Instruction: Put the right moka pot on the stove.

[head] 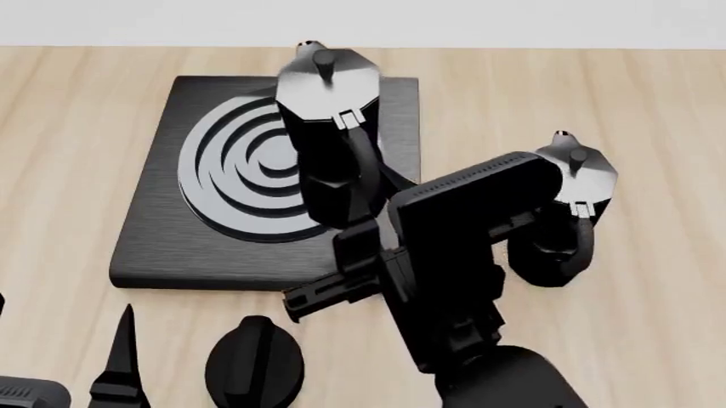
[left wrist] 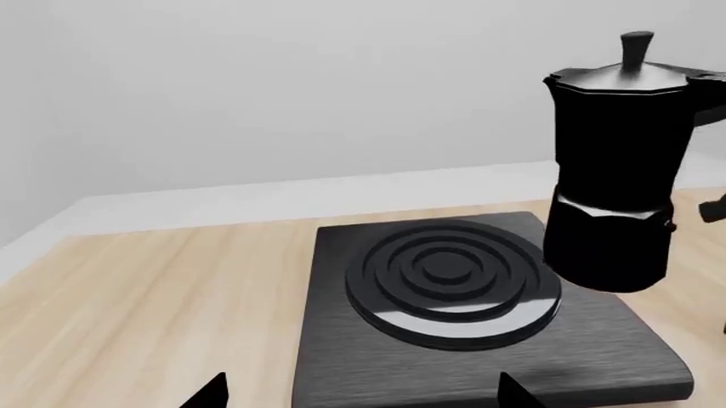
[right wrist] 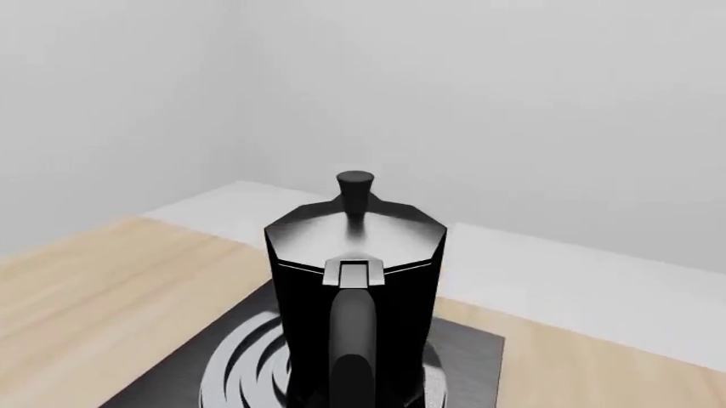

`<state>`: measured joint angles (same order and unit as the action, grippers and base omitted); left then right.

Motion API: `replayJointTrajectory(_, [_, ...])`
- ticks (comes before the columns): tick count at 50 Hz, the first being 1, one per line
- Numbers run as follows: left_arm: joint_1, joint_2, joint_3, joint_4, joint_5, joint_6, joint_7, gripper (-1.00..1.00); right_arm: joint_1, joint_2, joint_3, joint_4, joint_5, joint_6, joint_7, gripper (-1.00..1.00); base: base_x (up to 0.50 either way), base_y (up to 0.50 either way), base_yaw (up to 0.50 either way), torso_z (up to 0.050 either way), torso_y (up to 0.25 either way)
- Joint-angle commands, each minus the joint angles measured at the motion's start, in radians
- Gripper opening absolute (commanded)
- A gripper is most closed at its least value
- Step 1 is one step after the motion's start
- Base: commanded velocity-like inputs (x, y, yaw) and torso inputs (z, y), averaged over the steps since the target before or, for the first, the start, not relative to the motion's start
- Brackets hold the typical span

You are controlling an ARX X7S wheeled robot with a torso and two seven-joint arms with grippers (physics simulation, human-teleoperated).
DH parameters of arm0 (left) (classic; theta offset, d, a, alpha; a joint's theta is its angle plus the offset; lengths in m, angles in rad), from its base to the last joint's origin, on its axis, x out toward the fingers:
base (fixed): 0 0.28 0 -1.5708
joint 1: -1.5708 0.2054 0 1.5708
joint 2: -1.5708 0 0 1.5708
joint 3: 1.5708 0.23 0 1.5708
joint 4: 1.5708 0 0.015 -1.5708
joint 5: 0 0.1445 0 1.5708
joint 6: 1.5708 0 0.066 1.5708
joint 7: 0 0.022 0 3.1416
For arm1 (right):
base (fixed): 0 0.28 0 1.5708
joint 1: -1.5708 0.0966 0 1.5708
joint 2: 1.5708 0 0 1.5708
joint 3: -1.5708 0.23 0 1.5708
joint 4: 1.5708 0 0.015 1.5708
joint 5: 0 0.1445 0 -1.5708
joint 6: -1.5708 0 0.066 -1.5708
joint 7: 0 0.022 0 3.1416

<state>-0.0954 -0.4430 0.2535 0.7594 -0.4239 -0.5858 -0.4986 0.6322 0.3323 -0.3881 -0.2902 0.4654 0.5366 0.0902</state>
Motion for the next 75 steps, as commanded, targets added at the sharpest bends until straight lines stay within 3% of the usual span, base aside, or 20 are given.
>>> replayJointTrajectory(1, [-0.001,-0.003,0.004,-0.002,0.0,0.003,0.0,1.0,0.072,-0.045,-0.022,0.099,-0.041,-0.036,-0.026,-1.0,0.0,0.0,0.0,0.0,0.0])
replayJointTrajectory(75, [-0.001,-0.022,0.012,0.009,-0.021,0.02,-0.007,1.0,0.422,-0.323,-0.163,0.972,-0.093,-0.439,-0.142,-1.0,0.0,0.0,0.0,0.0,0.001])
